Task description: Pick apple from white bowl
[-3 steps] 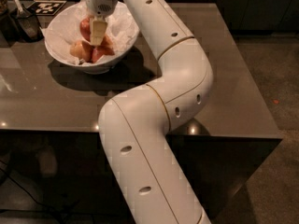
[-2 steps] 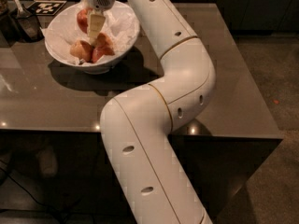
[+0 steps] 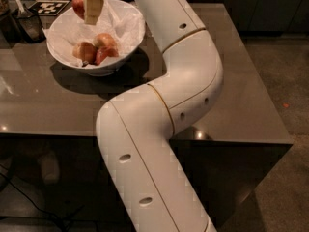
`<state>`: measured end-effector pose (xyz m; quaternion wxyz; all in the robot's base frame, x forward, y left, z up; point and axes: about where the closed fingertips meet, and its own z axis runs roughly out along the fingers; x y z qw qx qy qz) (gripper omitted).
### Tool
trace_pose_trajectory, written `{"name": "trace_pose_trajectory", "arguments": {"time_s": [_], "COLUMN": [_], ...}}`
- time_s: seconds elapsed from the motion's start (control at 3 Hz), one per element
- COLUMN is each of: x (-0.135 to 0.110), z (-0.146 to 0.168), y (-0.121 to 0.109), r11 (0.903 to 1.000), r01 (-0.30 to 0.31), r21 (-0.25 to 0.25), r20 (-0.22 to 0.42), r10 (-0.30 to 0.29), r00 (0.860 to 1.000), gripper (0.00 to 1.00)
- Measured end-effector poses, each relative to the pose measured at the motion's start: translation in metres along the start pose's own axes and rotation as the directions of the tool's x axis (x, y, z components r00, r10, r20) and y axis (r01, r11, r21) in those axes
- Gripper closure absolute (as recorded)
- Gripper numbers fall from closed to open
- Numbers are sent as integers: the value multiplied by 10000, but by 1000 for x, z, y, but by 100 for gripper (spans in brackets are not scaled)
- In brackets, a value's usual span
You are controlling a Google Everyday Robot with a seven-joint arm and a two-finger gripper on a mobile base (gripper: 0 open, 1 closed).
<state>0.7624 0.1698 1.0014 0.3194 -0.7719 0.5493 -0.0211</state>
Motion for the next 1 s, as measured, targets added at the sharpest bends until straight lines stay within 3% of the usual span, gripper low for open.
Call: {"name": "trace_pose_trajectory", "arguments": {"time_s": [0.67, 1.0], "x": [-44, -51], "z": [-26, -31], "y": [4, -4], "r11": [9940, 9910], "r01": [1049, 1118], "r21": [303, 742], "r20": [-112, 36], "r10": [-1046, -1123], "r00": [9945, 9937], "gripper": [100, 100]}}
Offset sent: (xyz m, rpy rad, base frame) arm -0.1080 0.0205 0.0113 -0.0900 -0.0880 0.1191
